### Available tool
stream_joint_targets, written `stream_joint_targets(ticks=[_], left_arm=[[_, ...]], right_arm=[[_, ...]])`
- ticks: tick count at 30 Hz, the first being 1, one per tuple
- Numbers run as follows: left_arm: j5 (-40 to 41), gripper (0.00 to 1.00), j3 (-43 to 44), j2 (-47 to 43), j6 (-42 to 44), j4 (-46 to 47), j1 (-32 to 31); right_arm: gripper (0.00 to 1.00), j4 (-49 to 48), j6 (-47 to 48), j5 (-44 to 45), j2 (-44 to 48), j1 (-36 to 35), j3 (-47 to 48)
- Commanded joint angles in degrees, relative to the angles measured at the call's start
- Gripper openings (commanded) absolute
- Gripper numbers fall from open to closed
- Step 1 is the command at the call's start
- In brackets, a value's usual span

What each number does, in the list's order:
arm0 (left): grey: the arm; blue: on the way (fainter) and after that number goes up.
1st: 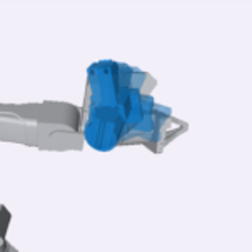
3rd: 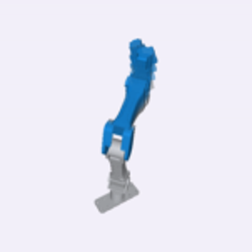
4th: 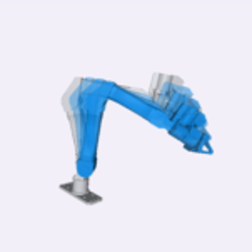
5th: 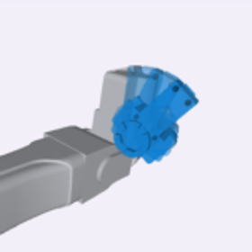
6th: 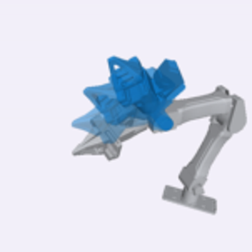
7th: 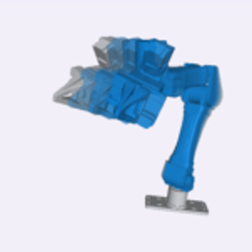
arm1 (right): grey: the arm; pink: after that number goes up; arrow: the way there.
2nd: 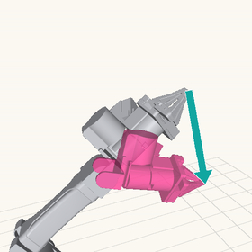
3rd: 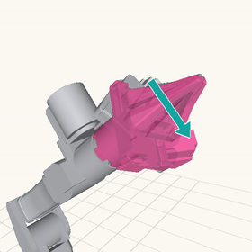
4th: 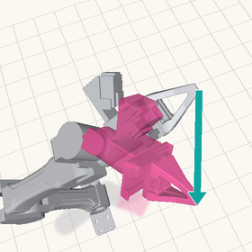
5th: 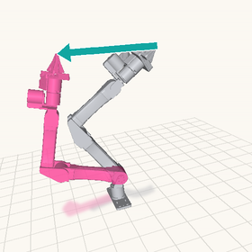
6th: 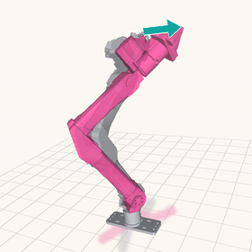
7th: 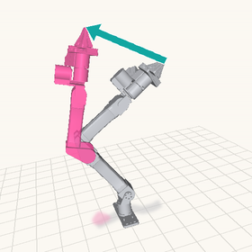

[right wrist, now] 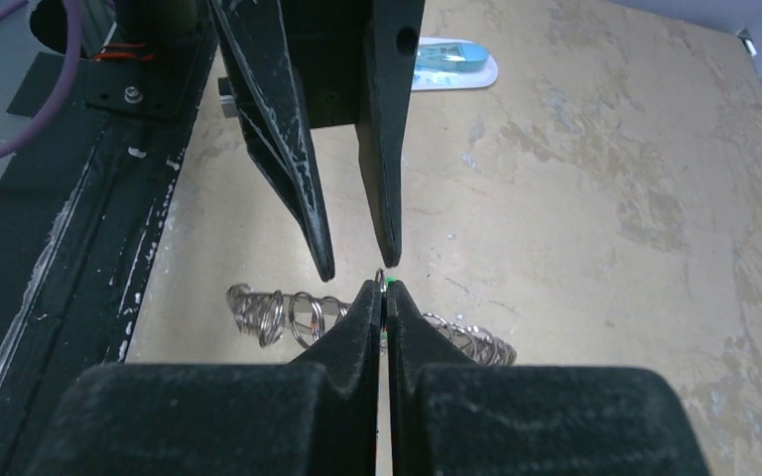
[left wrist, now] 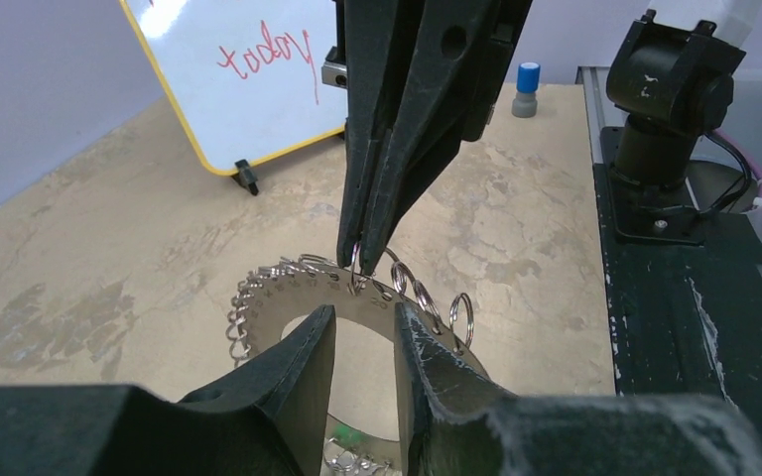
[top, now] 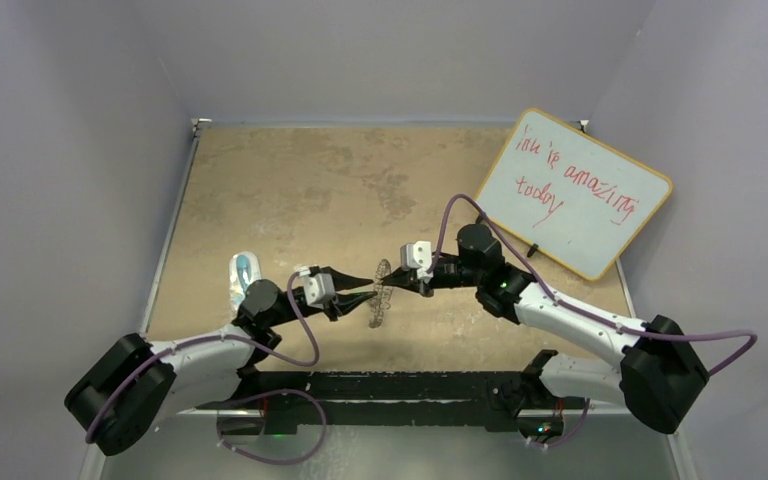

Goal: Put the keys on the keyring

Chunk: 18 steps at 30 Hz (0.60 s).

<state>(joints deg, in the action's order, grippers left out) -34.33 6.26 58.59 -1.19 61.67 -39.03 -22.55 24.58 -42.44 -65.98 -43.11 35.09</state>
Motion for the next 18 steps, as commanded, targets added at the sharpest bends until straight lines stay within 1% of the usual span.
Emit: stream_joint_targets(ticks=[1,4,7,11,14,16,18], left_arm=[[-1.6,0.25,0.5,3.3,0.9,6.6,-0.7],[-1.6,0.21,1.5,5.5,0.9,8.5,-1.1],[-1.3,0.2,2.1,6.9,0.7,10.0,-1.5],[-0.9,0.25,2.7,7.0,0.5,10.0,-1.6],[-0.9,0.27,2.8,6.6,0.5,9.8,-1.7],[-0.7,0.26,2.9,6.2,0.7,9.7,-1.8],[-0.8,0.22,3.0,6.1,0.9,9.5,-2.0]], right_arm=[[0.0,-4.7,-1.2,-3.0,0.7,0.1,0.4],[0.0,-4.2,-1.0,-3.4,0.3,0.1,0.8],[0.0,-3.7,-0.9,-3.5,0.1,0.1,0.9],[0.0,-2.9,-0.6,-3.3,0.0,0.1,1.0],[0.0,-2.6,-0.3,-3.4,-0.2,0.1,1.1],[0.0,-2.5,-0.2,-3.6,-0.4,0.1,1.3],[0.0,-2.5,-0.2,-3.8,-0.5,0.1,1.4]])
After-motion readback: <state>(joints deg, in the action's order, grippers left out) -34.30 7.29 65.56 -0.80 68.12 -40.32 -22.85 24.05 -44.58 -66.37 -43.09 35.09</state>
